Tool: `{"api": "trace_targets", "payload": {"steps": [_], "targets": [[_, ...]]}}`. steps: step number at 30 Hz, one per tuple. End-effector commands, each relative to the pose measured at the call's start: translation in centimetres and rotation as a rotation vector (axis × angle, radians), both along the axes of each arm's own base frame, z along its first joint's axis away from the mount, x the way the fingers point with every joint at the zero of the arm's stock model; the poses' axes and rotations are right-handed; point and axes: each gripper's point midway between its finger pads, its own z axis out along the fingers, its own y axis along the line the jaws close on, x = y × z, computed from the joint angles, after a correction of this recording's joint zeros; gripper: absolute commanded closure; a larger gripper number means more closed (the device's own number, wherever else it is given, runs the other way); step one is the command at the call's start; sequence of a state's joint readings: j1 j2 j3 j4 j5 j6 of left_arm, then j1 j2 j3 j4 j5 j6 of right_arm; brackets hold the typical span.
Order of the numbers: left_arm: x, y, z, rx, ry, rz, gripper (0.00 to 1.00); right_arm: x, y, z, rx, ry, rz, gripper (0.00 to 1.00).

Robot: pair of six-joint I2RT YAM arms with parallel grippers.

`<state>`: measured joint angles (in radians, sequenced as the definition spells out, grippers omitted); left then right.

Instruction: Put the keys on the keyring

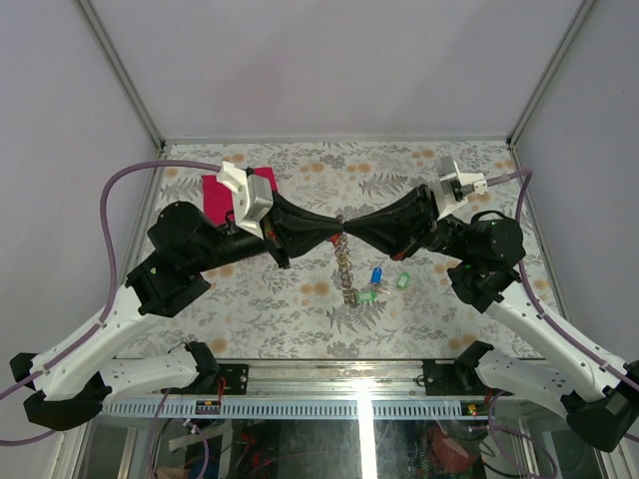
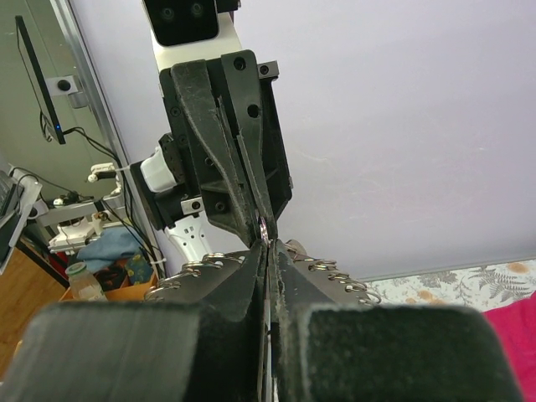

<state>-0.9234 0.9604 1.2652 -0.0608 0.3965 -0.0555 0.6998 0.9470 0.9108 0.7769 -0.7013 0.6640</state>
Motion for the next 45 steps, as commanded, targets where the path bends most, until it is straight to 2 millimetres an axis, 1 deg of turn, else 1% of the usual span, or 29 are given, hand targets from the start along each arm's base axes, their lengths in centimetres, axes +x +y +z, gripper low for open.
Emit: {"api": "trace_targets", "payload": {"steps": [1,5,13,16,22,25,28,30,34,40,45], "targets": [[-0.5,-0.3,-0.3,0.014,-0.006,-0.029,1.00,-2.4,-1.9,3.5,0.098,-0.141,-0.006,0.98],[-0.9,0.0,-0.2,0.034,-0.015,-0.040,1.00,-2.3,-2.0,2.9,0.066,-0.153,-0.022,0.93],[-1.3,0.1,-0.3,0.061,-0.019,-0.058,1.00,-2.9,-2.0,2.2,0.004,-0.194,-0.017,0.84],[-1.4,0.2,-0.3,0.077,-0.027,-0.063,1.00,-3.3,-2.0,1.8,-0.034,-0.216,-0.013,0.81],[-1.5,-0.1,-0.9,0.128,-0.035,-0.080,1.00,-3.2,-2.0,0.7,-0.150,-0.232,-0.024,0.76],[-1.5,-0.2,-1.3,0.163,-0.039,-0.088,1.00,-2.9,-1.9,0.0,-0.216,-0.229,-0.035,0.74],[-1.2,-0.4,-2.1,0.223,-0.034,-0.089,1.00,-2.6,-1.7,-0.9,-0.308,-0.216,-0.025,0.72],[-1.0,-0.3,-2.3,0.259,-0.036,-0.087,1.00,-2.6,-1.7,-1.1,-0.351,-0.212,-0.015,0.69],[-0.8,-0.3,-2.6,0.314,-0.045,-0.090,1.00,-2.2,-1.6,-2.2,-0.425,-0.178,-0.009,0.67],[-0.7,-0.4,-3.1,0.368,-0.053,-0.101,1.00,-1.6,-1.2,-3.0,-0.500,-0.147,0.008,0.63],[-0.8,-0.4,-3.3,0.393,-0.057,-0.115,1.00,-1.3,-1.1,-3.4,-0.526,-0.137,0.011,0.63]]}}
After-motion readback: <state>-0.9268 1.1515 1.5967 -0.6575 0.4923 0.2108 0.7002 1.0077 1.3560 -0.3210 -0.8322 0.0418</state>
